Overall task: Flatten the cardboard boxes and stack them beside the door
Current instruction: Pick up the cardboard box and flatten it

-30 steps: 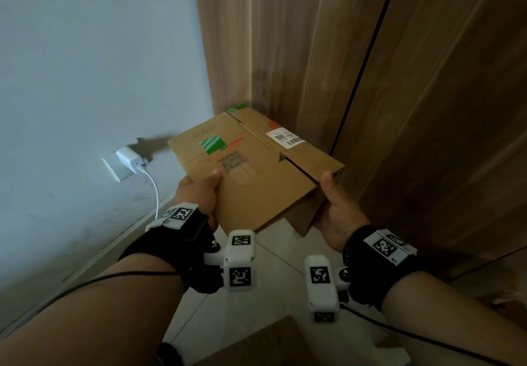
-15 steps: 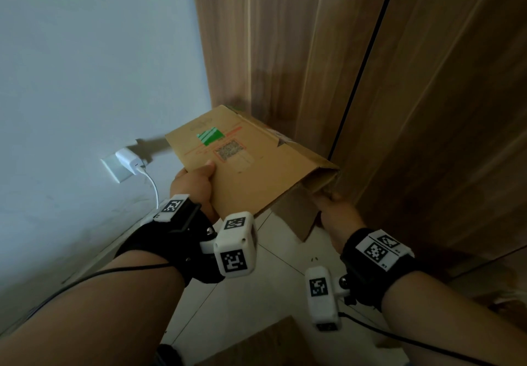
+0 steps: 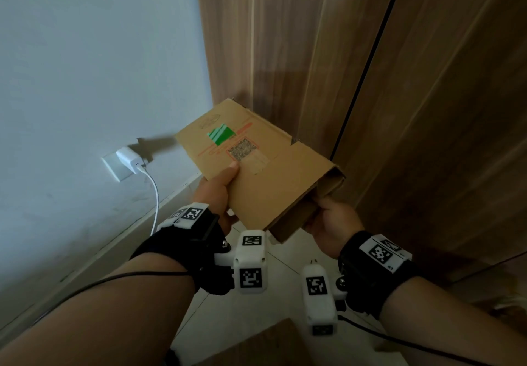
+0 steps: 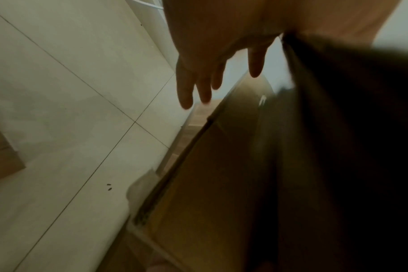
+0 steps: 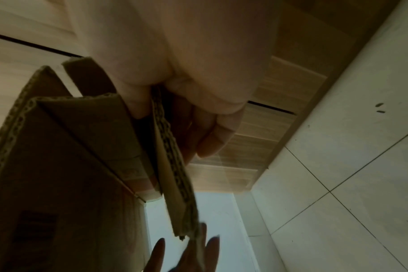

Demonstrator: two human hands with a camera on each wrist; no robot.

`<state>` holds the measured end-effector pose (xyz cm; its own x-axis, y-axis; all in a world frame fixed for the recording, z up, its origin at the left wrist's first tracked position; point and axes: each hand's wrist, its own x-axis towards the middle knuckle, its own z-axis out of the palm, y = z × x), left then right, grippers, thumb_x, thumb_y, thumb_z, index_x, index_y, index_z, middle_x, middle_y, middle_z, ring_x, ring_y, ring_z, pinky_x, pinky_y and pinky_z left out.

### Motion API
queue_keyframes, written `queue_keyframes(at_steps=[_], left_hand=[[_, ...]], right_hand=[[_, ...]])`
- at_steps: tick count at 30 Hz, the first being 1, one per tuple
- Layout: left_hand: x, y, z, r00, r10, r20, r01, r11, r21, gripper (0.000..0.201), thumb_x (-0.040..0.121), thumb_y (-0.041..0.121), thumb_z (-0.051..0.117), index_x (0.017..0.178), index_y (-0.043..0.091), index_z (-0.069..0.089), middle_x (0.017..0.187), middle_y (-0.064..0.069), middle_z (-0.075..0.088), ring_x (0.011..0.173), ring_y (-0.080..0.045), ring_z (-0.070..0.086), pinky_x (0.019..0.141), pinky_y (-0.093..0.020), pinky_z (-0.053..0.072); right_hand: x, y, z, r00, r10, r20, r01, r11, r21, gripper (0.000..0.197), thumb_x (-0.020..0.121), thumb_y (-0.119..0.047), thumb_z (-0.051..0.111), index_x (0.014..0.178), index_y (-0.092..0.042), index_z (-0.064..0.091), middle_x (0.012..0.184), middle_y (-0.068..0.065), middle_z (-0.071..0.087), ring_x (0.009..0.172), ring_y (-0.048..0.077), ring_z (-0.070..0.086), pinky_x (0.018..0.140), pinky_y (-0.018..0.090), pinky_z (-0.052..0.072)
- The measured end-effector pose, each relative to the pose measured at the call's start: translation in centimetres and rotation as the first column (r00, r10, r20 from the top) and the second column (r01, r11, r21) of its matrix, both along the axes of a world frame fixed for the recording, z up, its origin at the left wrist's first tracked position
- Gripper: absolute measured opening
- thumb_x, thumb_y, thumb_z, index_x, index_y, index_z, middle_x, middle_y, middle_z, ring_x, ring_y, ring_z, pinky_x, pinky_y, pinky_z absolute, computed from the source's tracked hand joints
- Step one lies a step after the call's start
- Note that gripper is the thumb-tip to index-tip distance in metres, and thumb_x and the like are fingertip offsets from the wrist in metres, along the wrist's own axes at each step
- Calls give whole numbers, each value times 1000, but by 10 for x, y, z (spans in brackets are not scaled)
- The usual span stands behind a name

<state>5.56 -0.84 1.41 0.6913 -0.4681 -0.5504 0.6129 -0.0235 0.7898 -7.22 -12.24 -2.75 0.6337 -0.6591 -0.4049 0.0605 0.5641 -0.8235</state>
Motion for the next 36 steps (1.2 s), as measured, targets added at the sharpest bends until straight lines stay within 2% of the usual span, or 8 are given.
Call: queue_keyframes(at_steps=[8,12,15,21,25,27,32,36], left_hand=[[4,0,-2,996,-55,-76,43,987,-158,43,90,18,54,132,12,50,127,-19,62,114,-40,59,98,-59,43],[10,3,0,998,-33,-47,25,988,-155,39,89,16,54,129,13,53,100,-14,69,87,-34,65,72,-49,52],[14,5,0,999,-34,-37,28,987,-160,41,88,16,54,130,14,52,94,-12,69,81,-32,65,67,-45,52],[9,1,0,998,-54,-20,50,982,-184,27,89,15,54,116,14,58,92,-12,69,81,-33,65,74,-49,53],[13,0,-4,1000,27,-7,-27,988,-153,31,89,13,55,119,12,56,110,-16,68,98,-38,64,86,-57,50],[16,-1,-7,998,70,6,-69,990,-126,36,87,13,58,123,12,53,117,-16,67,102,-39,64,86,-58,50],[26,-1,-11,994,109,-3,-109,989,-101,39,86,17,61,123,11,52,111,-14,69,93,-36,67,78,-54,55],[41,0,-16,979,204,-23,-205,973,-109,36,85,16,61,120,12,53,98,-12,69,89,-34,66,85,-60,50]], right_hand=[[-5,-5,5,993,114,5,-114,993,-27,20,94,-9,44,90,-20,60,88,2,65,81,19,60,72,33,48],[-11,-9,4,958,195,-211,-243,942,-230,10,90,-14,55,83,-22,58,78,2,63,69,17,60,65,28,47],[-12,-13,1,967,194,-164,-233,934,-271,11,86,-11,60,84,-22,60,71,0,65,66,17,59,61,28,49],[-15,-20,-2,942,291,166,-281,956,-82,70,28,-31,92,92,-19,66,81,0,76,72,17,73,59,32,59],[-10,-17,-4,960,262,-101,-271,959,-90,14,76,-24,70,84,-16,62,58,-2,69,50,9,64,48,22,51],[-7,-16,-8,960,207,-189,-232,965,-121,10,89,-20,59,81,-15,61,54,-3,65,45,8,59,45,21,47],[0,-13,-1,959,278,-52,-280,958,-60,18,91,-1,49,85,-14,60,60,-1,68,48,8,63,51,22,52],[3,-12,3,944,322,74,-322,947,-1,37,87,12,38,99,-17,56,91,7,62,79,19,61,70,31,47]])
